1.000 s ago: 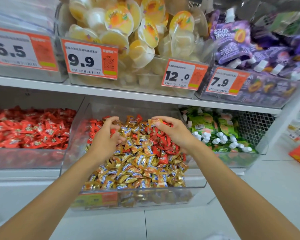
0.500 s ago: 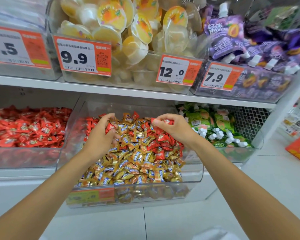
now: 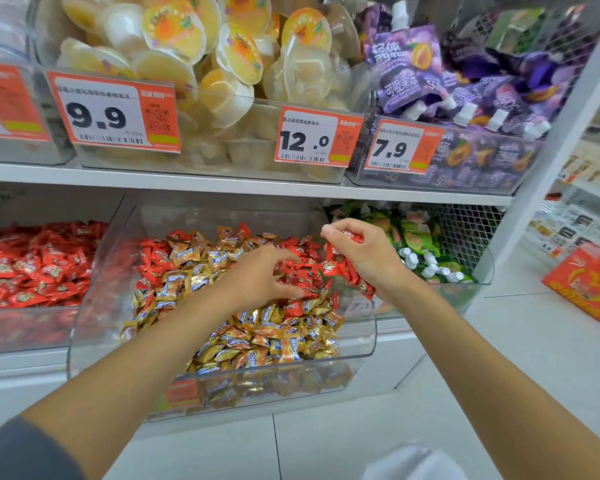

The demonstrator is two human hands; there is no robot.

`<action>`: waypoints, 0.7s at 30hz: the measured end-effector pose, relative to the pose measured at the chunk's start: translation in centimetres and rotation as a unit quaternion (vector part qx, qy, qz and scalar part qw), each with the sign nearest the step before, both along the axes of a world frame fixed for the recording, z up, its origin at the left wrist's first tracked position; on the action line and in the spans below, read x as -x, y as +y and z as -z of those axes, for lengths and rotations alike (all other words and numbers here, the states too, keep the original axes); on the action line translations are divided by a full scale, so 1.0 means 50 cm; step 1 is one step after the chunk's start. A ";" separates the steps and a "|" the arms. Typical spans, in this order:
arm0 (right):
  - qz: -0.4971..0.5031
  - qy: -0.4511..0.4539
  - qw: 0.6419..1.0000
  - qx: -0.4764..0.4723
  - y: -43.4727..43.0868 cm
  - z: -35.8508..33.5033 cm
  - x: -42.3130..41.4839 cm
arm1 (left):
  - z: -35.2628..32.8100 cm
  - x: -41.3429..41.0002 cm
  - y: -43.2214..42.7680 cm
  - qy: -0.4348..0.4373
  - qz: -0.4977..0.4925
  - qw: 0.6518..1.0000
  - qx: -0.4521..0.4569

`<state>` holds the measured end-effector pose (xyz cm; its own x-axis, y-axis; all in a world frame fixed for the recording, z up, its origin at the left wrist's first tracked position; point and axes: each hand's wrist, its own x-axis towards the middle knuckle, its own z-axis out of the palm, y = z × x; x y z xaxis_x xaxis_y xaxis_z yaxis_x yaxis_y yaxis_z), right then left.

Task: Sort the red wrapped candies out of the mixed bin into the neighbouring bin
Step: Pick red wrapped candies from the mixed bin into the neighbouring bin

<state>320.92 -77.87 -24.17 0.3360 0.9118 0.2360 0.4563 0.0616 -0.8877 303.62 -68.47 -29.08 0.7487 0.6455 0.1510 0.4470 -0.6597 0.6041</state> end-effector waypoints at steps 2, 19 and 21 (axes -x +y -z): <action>0.000 0.011 1.000 -0.002 -0.008 -0.001 -0.004 | 0.008 -0.002 0.009 0.084 0.012 0.995 -0.047; 0.037 0.073 0.997 -0.007 -0.010 0.004 0.004 | 0.013 0.025 -0.018 0.109 0.086 0.990 0.040; 0.038 0.071 0.997 -0.007 -0.014 0.004 0.004 | 0.023 0.017 -0.024 0.112 0.071 0.991 0.029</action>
<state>320.71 -78.56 -24.37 0.4357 0.8790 0.1937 0.3293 0.0446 -0.9432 302.74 -69.70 -30.22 0.8433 0.5338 -0.0630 0.4788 -0.6926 0.5395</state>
